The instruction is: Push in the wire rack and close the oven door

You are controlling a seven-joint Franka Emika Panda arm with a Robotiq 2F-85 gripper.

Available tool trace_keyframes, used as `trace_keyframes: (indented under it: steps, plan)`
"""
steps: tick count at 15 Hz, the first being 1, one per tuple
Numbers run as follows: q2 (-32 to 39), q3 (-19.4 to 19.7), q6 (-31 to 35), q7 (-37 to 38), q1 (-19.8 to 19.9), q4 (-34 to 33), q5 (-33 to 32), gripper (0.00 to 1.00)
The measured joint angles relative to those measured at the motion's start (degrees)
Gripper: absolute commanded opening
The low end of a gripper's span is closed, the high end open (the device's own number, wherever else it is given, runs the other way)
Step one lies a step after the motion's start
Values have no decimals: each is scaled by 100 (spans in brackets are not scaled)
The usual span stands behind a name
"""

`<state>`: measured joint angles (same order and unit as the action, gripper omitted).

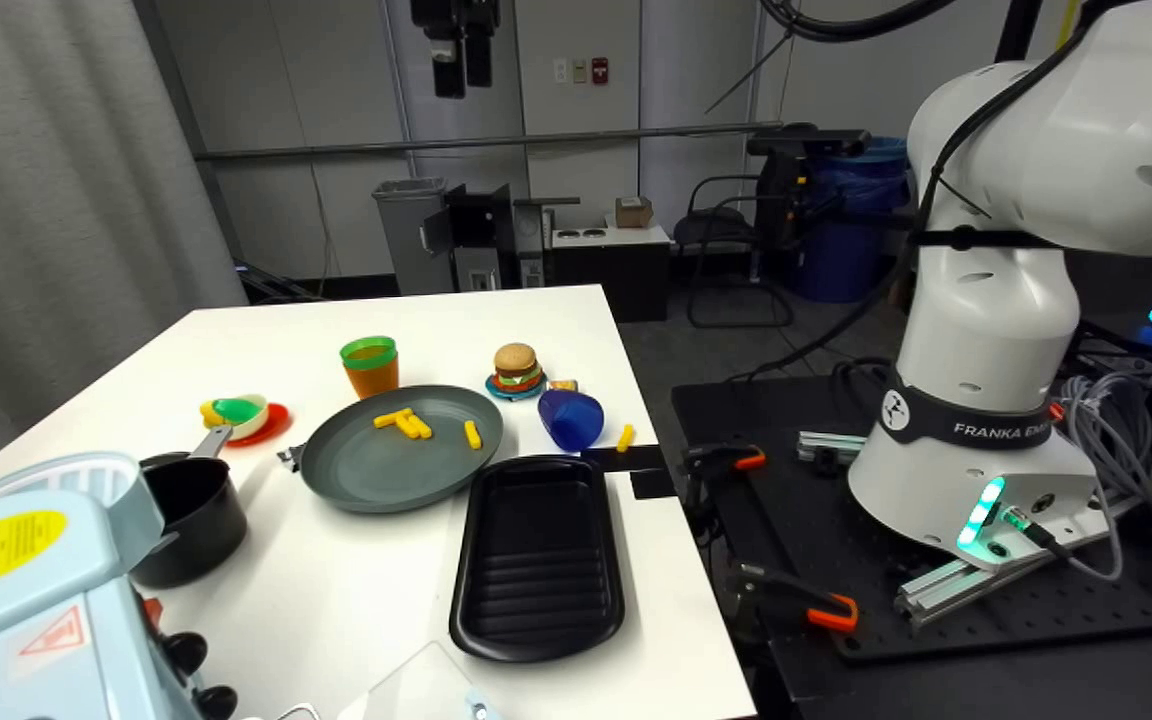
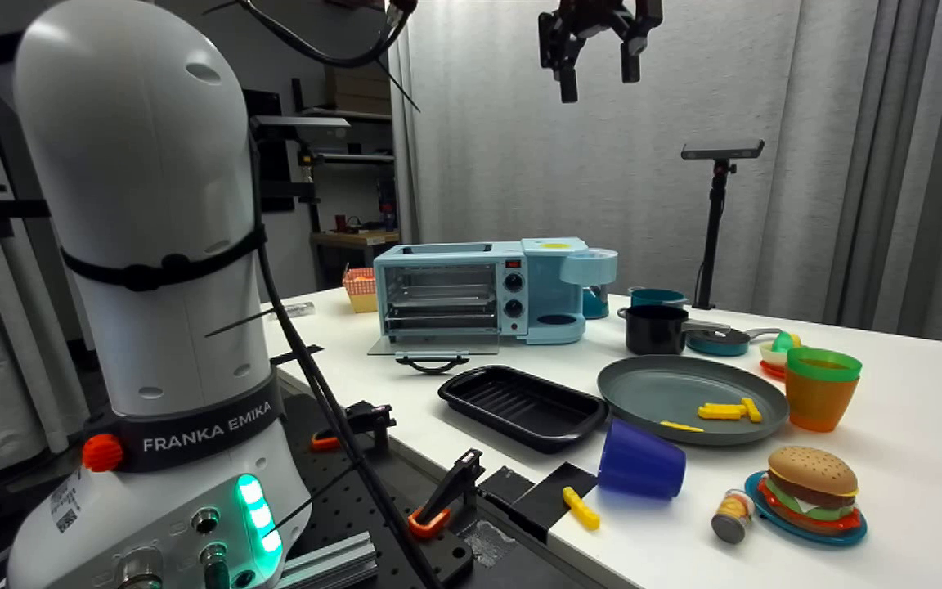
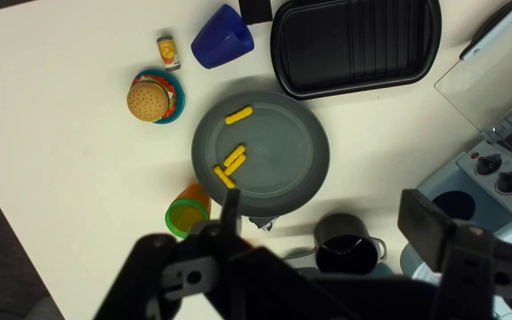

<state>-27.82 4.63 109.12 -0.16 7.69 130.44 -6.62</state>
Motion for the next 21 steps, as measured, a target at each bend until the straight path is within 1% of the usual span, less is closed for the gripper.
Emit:
trace_keyframes:
  steps: [4, 6, 7, 8, 16, 21]
  plan:
    - [-19, 19, 0, -8, 0, 163, 0, 27]
    - [-39, 21, 0, -8, 0, 231, 2, 13]
    - [-58, 20, 0, -9, -2, 267, 2, 4]
    - [-80, 20, 0, -13, -3, 317, 3, 1]
    - [-200, 20, 71, -53, -30, 843, 38, 0]
    - [-210, 21, 470, -103, -65, 1259, 72, 0]
